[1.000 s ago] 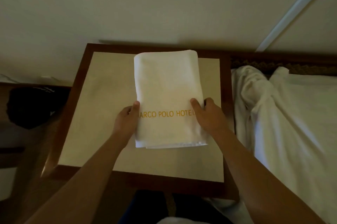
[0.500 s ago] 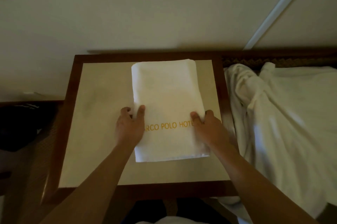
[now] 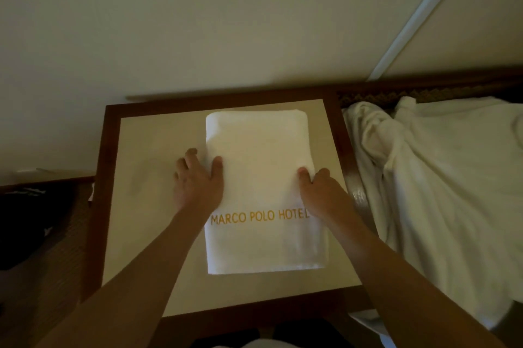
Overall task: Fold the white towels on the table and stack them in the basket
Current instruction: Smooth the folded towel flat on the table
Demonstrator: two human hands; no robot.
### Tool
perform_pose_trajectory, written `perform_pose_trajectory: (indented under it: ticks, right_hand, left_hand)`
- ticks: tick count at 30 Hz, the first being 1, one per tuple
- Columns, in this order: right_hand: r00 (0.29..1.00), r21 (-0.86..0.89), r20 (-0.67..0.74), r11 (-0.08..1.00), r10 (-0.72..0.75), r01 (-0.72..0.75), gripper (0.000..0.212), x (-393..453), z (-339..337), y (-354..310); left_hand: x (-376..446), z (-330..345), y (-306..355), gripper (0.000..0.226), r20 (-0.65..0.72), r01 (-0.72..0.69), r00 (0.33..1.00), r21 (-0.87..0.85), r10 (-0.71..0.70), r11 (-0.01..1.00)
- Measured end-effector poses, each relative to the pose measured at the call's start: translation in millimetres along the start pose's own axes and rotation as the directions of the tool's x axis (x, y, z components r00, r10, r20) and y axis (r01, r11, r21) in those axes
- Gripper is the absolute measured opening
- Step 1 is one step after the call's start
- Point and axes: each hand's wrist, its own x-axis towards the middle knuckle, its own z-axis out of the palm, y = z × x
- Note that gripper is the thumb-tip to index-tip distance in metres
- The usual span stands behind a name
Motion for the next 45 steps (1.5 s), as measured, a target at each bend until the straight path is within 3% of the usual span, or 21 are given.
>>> perform_pose_trajectory:
  ticks: [2, 3, 5, 7, 9, 11, 12, 15, 17, 18, 20, 24, 26, 29, 32, 39, 42, 45]
  right_hand:
    - [0.961, -0.101, -0.201, 0.979, -0.192, 0.174, 0.063, 5, -5, -15]
    - [0.913, -0.146, -0.258, 0.947, -0.315, 0.285, 0.065, 13, -7, -26]
    - [0.866, -0.244, -0.173, 0.872, -0.469, 0.424, 0.069, 38, -9, -45]
    - [0.907, -0.279, -0.031, 0.875, -0.419, 0.395, 0.072, 67, -5, -53]
    - [0.964, -0.207, 0.015, 0.942, -0.266, 0.263, 0.074, 85, -6, -56]
    - [0.988, -0.094, -0.031, 0.985, -0.15, 0.147, 0.077, 86, -9, -56]
    - [0.989, -0.048, -0.077, 0.991, -0.126, 0.123, 0.077, 78, -12, -53]
    - [0.959, -0.001, -0.236, 0.987, -0.157, 0.162, 0.072, 25, -5, -28]
    - [0.948, -0.039, -0.229, 0.975, -0.223, 0.22, 0.071, -24, 14, -1]
    - [0.949, -0.079, -0.182, 0.966, -0.258, 0.247, 0.073, -43, 25, 12]
    - [0.949, -0.112, -0.115, 0.953, -0.294, 0.281, 0.076, -59, 42, 33]
    - [0.955, -0.102, -0.167, 0.967, -0.247, 0.232, 0.079, -57, 44, 36]
    - [0.965, -0.014, -0.191, 0.984, -0.179, 0.179, 0.082, -55, 39, 29]
    - [0.998, 0.279, -0.057, 0.96, 0.035, -0.017, 0.093, -39, 26, 12]
    - [0.993, 0.397, 0.036, 0.911, 0.108, -0.114, 0.078, -24, 14, -6]
    - [0.977, 0.582, 0.188, 0.79, 0.098, -0.192, 0.049, -16, 11, -1]
    - [0.976, 0.623, 0.202, 0.758, 0.082, -0.192, 0.052, -25, 9, -2]
    - [0.939, 0.729, 0.339, 0.614, 0.06, -0.302, 0.041, -38, 5, -2]
  left_hand:
    - [6, -3, 8, 0.063, -0.106, -0.226, 0.967, 0.076, 0.233, 0.971]
    - [13, -2, 14, 0.062, -0.095, -0.343, 0.93, 0.123, 0.355, 0.931]
    - [31, 7, 27, 0.064, 0.071, -0.515, 0.855, 0.24, 0.514, 0.823]
    - [52, 14, 33, 0.069, 0.293, -0.57, 0.819, 0.329, 0.493, 0.753]
    - [72, 18, 33, 0.075, 0.39, -0.563, 0.816, 0.364, 0.427, 0.742]
    - [76, 13, 31, 0.073, 0.363, -0.537, 0.835, 0.372, 0.414, 0.757]
    - [70, 8, 28, 0.07, 0.3, -0.488, 0.865, 0.324, 0.402, 0.81]
    - [22, -6, -2, 0.061, 0.138, -0.196, 0.971, -0.008, 0.195, 0.981]
    - [-28, -11, -24, 0.065, 0.207, -0.017, 0.977, -0.143, 0.047, 0.99]
    - [-48, -11, -31, 0.067, 0.234, -0.002, 0.972, -0.129, 0.032, 0.992]
    - [-70, -5, -41, 0.069, 0.216, -0.117, 0.969, -0.021, 0.118, 0.993]
    - [-66, 0, -50, 0.07, 0.167, -0.32, 0.939, 0.1, 0.301, 0.942]
    - [-61, -4, -52, 0.073, 0.192, -0.263, 0.95, 0.067, 0.246, 0.962]
    - [-47, -12, -51, 0.078, 0.284, -0.06, 0.954, -0.13, 0.095, 0.99]
    - [-30, -16, -39, 0.071, 0.373, 0.118, 0.928, -0.26, -0.013, 0.958]
    - [-15, -15, -29, 0.052, 0.434, 0.222, 0.897, -0.285, -0.081, 0.933]
    - [-20, -19, -26, 0.045, 0.436, 0.225, 0.897, -0.297, -0.078, 0.928]
    - [-23, -21, -20, 0.047, 0.435, 0.213, 0.899, -0.339, -0.048, 0.916]
